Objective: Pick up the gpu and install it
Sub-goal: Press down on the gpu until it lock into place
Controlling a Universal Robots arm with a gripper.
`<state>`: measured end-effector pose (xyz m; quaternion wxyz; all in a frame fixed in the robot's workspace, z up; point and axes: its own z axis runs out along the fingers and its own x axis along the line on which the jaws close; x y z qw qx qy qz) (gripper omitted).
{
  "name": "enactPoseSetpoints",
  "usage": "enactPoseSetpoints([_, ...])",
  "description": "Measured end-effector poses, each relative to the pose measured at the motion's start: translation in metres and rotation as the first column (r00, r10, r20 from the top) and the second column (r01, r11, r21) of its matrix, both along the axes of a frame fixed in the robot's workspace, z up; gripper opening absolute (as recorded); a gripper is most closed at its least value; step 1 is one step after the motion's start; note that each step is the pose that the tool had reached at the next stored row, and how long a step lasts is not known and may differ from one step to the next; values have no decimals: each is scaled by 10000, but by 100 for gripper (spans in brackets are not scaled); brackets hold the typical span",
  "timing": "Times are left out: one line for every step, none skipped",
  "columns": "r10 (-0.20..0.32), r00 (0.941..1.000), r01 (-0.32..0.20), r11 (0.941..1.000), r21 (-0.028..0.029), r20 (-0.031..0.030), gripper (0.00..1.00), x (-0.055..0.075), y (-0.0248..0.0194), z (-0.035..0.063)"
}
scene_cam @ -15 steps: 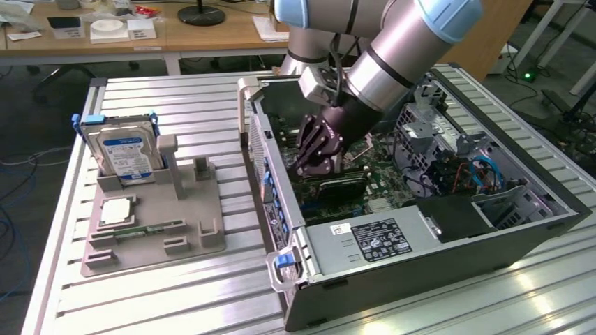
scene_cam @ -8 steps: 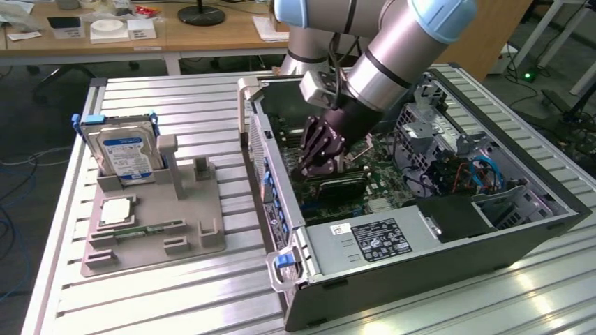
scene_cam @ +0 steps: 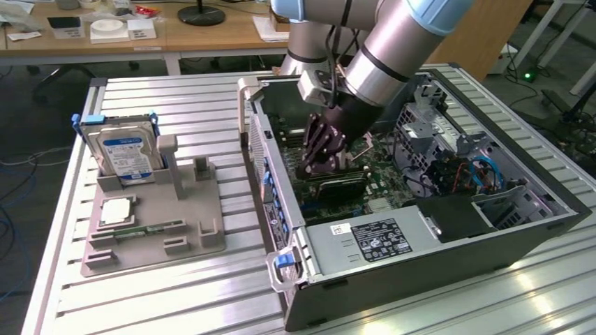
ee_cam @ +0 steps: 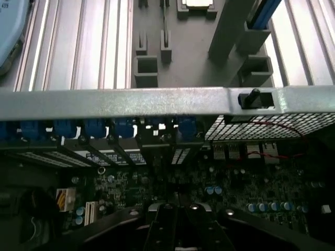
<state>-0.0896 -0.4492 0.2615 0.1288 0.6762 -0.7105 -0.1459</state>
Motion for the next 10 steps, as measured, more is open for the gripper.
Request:
enactPoseSetpoints([1,10000,-1,10000,1,13,11,-3,0,17])
enactPoseSetpoints([1,10000,-1,10000,0,42,11,-4,0,26])
enactPoseSetpoints([3,10000,-3,10000,2,96,11,-5,0,29])
enactPoseSetpoints([5,9998,-5,10000,3,173,11,-5,1,30])
enactPoseSetpoints([9,9996,-10,10000,7,279,11,-6,1,30])
enactPoseSetpoints([18,9993,-19,10000,12,385,11,-6,1,30])
enactPoseSetpoints([29,9989,-30,10000,17,476,11,-6,1,30])
enactPoseSetpoints([38,9984,-40,10000,22,556,11,-6,1,30])
enactPoseSetpoints([47,9980,-48,10000,24,627,11,-7,2,30])
enactPoseSetpoints([55,9975,-57,10000,24,702,11,-7,2,30])
